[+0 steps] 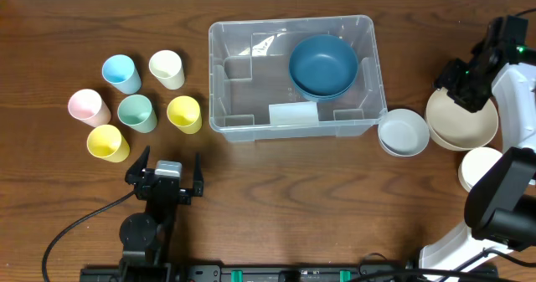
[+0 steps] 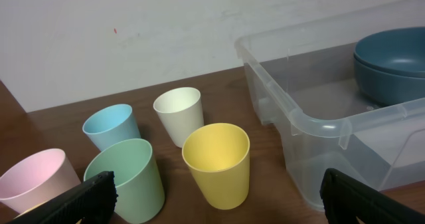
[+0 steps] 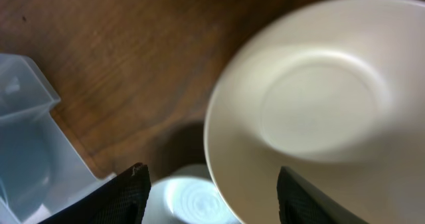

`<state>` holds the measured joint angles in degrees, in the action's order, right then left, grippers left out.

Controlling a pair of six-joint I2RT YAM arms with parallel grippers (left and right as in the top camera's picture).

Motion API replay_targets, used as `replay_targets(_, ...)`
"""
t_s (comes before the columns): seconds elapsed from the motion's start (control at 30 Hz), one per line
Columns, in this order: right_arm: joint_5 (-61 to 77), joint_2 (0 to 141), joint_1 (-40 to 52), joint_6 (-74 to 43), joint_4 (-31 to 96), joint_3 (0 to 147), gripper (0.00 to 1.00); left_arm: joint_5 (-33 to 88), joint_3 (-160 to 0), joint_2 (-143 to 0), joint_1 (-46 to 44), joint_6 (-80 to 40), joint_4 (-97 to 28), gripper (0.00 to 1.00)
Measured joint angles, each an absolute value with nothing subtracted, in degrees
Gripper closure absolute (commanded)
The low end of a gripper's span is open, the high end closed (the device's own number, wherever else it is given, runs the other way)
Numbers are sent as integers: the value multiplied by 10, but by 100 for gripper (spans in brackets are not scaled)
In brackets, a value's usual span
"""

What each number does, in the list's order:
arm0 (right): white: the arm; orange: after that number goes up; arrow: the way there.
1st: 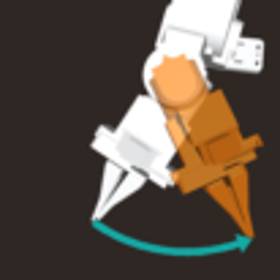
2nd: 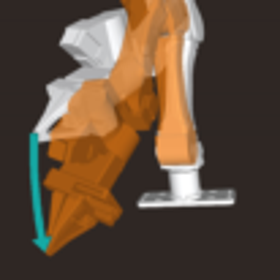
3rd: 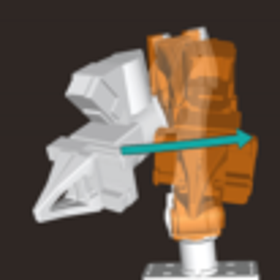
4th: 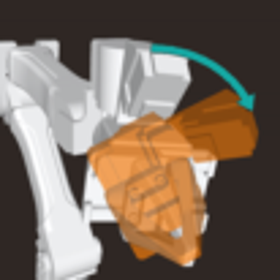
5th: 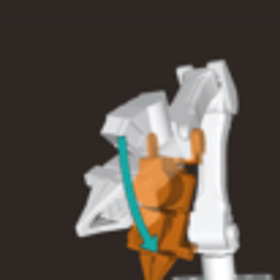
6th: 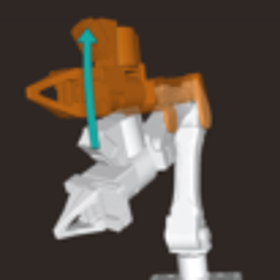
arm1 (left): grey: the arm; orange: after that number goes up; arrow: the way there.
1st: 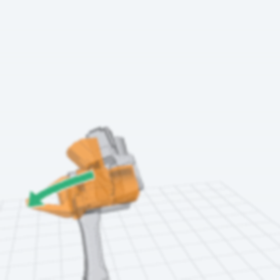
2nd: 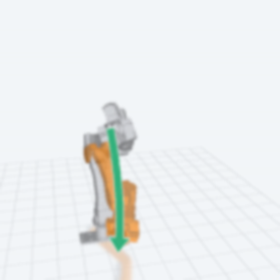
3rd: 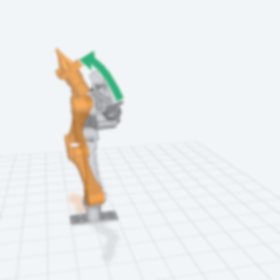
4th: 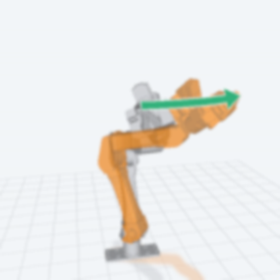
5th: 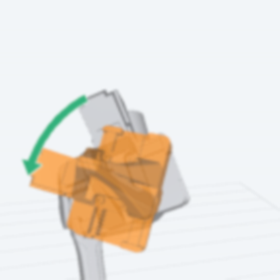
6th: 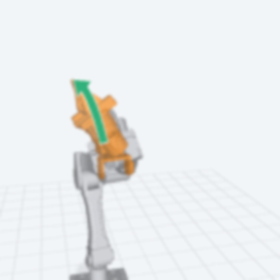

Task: Pack container
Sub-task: 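Move the right gripper to the cream bowl and grasp its rim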

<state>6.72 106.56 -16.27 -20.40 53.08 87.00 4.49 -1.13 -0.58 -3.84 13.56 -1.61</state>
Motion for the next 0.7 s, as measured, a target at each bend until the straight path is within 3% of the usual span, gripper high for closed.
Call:
replay_targets(0.57,46,1068,-155,-230,381,763,51,45,-11,-6,-38,135,-16,2)
replay_targets(0.7,44,1085,-155,-230,373,763,60,45,-11,-6,-38,135,-16,2)
